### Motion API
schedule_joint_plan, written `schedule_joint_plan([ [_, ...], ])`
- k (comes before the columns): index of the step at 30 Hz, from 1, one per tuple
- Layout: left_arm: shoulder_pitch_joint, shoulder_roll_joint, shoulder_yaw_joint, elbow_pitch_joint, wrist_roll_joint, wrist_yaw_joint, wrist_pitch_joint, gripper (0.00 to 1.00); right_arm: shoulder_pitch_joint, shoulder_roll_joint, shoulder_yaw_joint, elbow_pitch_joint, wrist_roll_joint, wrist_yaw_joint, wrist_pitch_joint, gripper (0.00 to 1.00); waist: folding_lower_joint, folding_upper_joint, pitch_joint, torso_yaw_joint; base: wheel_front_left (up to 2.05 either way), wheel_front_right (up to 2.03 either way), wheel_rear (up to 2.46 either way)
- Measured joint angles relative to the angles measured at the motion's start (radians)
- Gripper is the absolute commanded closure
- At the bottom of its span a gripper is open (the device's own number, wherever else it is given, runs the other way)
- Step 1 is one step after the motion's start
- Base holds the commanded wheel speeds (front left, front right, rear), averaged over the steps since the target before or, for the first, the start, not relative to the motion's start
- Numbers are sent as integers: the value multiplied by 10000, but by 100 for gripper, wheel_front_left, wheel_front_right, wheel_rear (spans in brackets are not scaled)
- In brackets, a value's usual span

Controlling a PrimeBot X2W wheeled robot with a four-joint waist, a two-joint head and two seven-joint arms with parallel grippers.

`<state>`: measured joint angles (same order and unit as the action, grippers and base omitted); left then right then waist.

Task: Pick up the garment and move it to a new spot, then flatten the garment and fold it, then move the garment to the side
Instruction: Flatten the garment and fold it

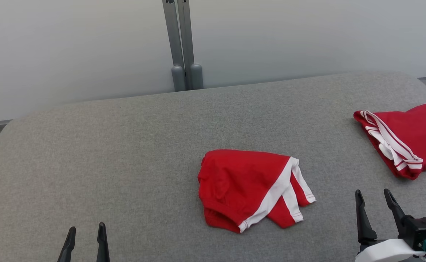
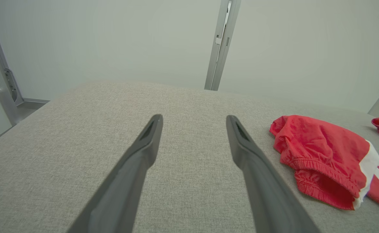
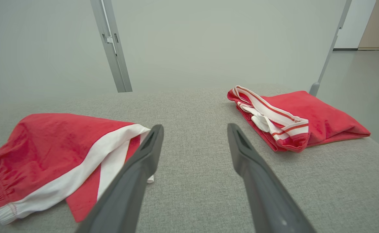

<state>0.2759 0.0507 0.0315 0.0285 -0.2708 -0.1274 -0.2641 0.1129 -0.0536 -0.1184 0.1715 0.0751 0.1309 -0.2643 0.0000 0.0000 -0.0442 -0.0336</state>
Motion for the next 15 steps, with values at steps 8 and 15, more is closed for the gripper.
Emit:
schedule_joint_plan([
  [8, -3, -2, 0, 82, 0, -2, 0, 0, -59, 12, 52, 12, 2, 0, 0, 0, 0, 0, 63, -4, 0, 0, 0],
  [15, -27, 0, -295, 88, 10, -6, 0, 0, -195, 19, 107, 56, 136, 0, 0, 0, 0, 0, 131, -58, 0, 0, 0],
])
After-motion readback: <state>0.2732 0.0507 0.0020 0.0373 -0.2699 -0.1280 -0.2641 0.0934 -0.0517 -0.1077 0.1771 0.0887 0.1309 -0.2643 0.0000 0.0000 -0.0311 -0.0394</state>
